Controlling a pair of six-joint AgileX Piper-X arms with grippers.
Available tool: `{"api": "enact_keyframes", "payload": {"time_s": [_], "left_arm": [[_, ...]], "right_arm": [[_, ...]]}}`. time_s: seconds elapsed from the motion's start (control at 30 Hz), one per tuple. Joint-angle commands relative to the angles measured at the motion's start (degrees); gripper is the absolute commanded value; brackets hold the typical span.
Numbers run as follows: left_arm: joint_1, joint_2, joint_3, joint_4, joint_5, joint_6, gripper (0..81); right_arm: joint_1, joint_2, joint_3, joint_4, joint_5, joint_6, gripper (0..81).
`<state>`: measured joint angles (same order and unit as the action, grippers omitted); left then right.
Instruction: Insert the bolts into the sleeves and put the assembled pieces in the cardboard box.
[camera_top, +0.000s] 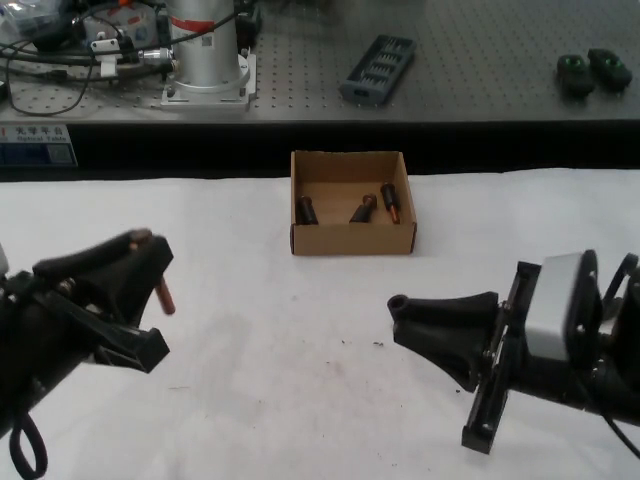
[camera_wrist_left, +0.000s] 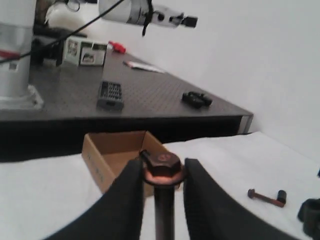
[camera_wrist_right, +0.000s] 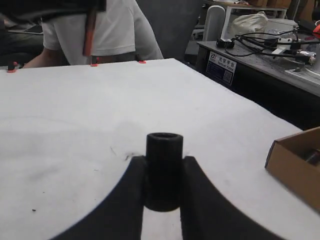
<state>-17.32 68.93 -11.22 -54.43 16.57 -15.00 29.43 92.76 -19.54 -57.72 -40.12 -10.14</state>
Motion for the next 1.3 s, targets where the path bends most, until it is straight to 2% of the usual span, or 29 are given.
{"api": "enact_keyframes", "payload": {"time_s": [0.0,0.1,0.2,0.3,0.37,0.53,0.73,0.93,1.27], "left_arm": [[-0.19,-0.74,-0.1,-6.13,2.74,0.9,0.6],[-0.19,0.91,-1.03,-6.62,4.28,2.07,0.6],[-0.19,5.3,-2.93,-8.23,7.3,2.11,0.6],[-0.19,11.14,-5.56,-12.88,12.82,1.56,0.6],[-0.19,14.74,-6.84,-17.23,13.89,0.35,0.6],[-0.19,23.48,-9.84,-30.05,13.78,-4.43,0.6],[-2.15,30.87,-13.6,-34.55,19.59,-7.05,0.6],[-5.4,32.2,-14.91,-34.57,24.77,-6.57,0.6],[-8.13,32.2,-14.88,-34.57,24.88,-5.6,0.6]], "right_arm": [[0.06,2.36,-1.13,-2.8,-2.45,-0.64,7.1],[0.06,7.27,-2.94,-7.58,-5.0,-0.33,7.1],[0.06,11.28,-4.51,-13.04,-5.05,3.91,7.1],[0.06,14.49,-5.69,-17.79,-5.54,7.33,7.1],[0.06,16.15,-6.6,-20.22,-5.54,7.99,7.1],[0.06,18.65,-10.51,-21.05,-8.3,10.64,7.1],[0.06,18.98,-11.9,-19.38,-11.05,11.06,7.1],[0.6,18.98,-11.9,-19.38,-13.0,12.06,7.1],[2.44,18.98,-12.16,-18.94,-13.68,12.49,7.1]]}}
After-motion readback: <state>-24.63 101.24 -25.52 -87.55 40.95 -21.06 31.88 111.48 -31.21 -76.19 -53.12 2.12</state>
